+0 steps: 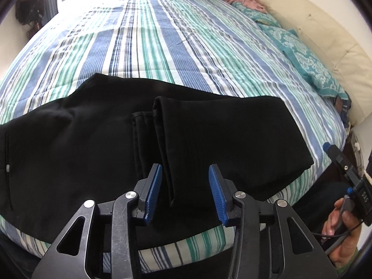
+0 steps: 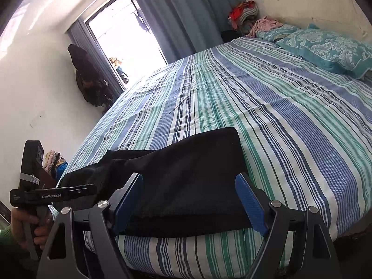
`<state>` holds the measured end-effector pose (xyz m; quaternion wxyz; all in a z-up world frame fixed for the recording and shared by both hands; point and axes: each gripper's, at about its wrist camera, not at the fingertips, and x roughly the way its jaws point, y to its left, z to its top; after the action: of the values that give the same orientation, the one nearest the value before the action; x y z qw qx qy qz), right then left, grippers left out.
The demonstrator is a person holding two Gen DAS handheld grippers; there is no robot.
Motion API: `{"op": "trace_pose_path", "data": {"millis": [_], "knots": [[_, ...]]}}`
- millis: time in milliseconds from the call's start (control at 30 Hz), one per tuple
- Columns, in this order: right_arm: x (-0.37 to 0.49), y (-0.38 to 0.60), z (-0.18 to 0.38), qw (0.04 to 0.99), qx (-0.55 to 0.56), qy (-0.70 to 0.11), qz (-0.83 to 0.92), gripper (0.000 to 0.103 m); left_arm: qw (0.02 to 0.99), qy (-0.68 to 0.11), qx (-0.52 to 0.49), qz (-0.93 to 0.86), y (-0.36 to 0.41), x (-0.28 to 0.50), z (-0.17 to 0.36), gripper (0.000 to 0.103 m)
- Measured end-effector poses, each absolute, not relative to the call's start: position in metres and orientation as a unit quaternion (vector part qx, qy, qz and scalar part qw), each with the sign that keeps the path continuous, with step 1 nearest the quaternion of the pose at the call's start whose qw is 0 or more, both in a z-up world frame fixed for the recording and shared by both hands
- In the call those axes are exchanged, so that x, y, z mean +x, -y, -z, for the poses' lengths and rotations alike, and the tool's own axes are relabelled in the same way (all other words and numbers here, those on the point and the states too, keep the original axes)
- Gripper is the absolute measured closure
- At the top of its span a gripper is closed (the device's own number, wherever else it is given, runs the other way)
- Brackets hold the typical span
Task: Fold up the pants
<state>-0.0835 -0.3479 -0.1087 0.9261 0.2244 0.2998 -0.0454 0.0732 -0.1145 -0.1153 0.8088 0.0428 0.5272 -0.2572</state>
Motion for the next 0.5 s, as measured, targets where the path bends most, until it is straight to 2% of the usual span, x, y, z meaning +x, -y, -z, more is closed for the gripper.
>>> {"op": "trace_pose_path", "data": {"millis": [200, 233, 267, 300, 500], "knots": [[-0.088, 0.349, 0.107, 0.928, 0.224, -0.295, 0.048, 0.021, 0.797, -0.555, 0.043, 0.232, 0.119, 0.081, 0.133, 0.061], [-0.089, 0.351, 0.108, 0.927, 0.226, -0.295, 0.048, 0.021, 0.796, -0.558, 0.045, 0.232, 0.121, 0.081, 0.135, 0.064], [-0.089, 0.352, 0.109, 0.927, 0.229, -0.294, 0.049, 0.021, 0.795, -0.559, 0.046, 0.23, 0.121, 0.081, 0.137, 0.089], [-0.089, 0.353, 0.109, 0.926, 0.232, -0.294, 0.05, 0.021, 0.794, -0.56, 0.044, 0.23, 0.121, 0.081, 0.138, 0.098], [-0.093, 0.358, 0.105, 0.928, 0.234, -0.282, 0.063, 0.021, 0.819, -0.522, 0.019, 0.236, 0.105, 0.068, 0.105, 0.1]]}}
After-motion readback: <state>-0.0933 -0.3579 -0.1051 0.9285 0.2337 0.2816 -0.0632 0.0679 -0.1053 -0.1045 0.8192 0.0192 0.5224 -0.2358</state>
